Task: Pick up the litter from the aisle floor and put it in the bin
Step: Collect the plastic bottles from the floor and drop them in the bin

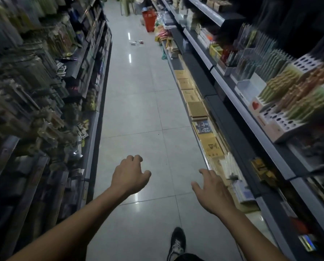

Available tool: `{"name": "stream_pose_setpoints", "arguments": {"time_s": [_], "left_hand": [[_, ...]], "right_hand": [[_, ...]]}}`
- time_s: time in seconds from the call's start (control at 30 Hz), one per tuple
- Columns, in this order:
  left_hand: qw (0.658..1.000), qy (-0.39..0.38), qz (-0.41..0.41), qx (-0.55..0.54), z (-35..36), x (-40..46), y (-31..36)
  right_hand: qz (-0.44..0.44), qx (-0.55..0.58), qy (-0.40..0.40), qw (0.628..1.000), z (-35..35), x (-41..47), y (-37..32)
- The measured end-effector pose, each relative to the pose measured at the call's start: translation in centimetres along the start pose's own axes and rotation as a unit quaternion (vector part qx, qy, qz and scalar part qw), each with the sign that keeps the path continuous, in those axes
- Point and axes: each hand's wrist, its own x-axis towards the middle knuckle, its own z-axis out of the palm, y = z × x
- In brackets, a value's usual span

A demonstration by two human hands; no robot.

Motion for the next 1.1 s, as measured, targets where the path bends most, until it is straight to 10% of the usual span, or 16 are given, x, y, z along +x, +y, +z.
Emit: {"name": "stream_pose_setpoints", "arguments": {"time_s": [0.67, 1.1], "left_hand": [[0.986, 0.073, -0.145, -0.038, -9.1, 27.0, -8.9], [0.996, 0.04, -0.074, -0.021, -17.6, 51.7, -12.0]], "right_hand": [[-0.161, -0.078, -0.053, 0.982, -3.3, 37.3, -17.9], [-0.064, -0.047, -0.03, 0.996, -5.1, 54.0, -25.8]]}}
